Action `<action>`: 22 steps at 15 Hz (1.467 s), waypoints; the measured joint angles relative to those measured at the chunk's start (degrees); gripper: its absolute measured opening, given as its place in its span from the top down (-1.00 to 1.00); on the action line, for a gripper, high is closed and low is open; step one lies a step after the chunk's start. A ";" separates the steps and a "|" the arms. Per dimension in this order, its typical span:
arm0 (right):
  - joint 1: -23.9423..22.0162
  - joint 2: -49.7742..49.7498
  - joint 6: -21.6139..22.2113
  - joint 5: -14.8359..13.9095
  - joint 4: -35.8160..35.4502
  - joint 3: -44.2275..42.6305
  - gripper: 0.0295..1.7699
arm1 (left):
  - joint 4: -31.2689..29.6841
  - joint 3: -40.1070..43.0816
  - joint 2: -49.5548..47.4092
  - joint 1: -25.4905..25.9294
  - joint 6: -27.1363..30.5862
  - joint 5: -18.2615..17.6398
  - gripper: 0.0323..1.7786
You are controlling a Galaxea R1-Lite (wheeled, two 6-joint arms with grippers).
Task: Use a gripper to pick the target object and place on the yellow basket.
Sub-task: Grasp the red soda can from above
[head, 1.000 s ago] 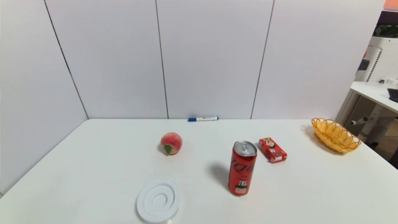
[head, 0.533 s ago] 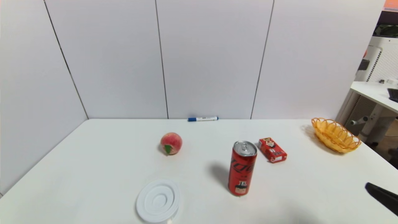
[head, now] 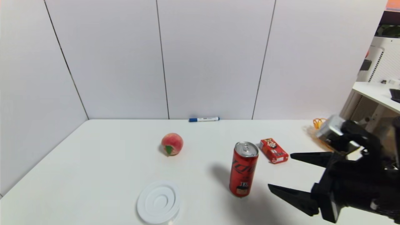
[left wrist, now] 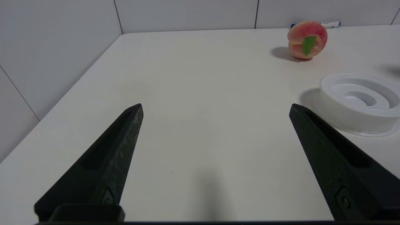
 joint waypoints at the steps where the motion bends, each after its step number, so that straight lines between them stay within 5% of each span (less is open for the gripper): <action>1: 0.11 3.12 0.11 0.00 -0.15 -0.63 -0.92 | 0.00 0.00 0.00 0.00 0.00 0.00 -0.90; 10: 0.63 22.75 3.82 -0.15 -9.84 -5.73 -0.92 | 0.00 0.00 0.00 0.00 0.02 0.02 -0.90; 16: 0.52 26.22 9.23 -0.50 -16.29 -5.32 -0.92 | 0.00 0.00 0.00 0.00 0.02 0.00 -0.90; 22: 0.21 26.66 9.53 -0.52 -20.09 -3.69 -0.92 | 0.00 0.00 0.00 0.00 0.02 0.00 -0.90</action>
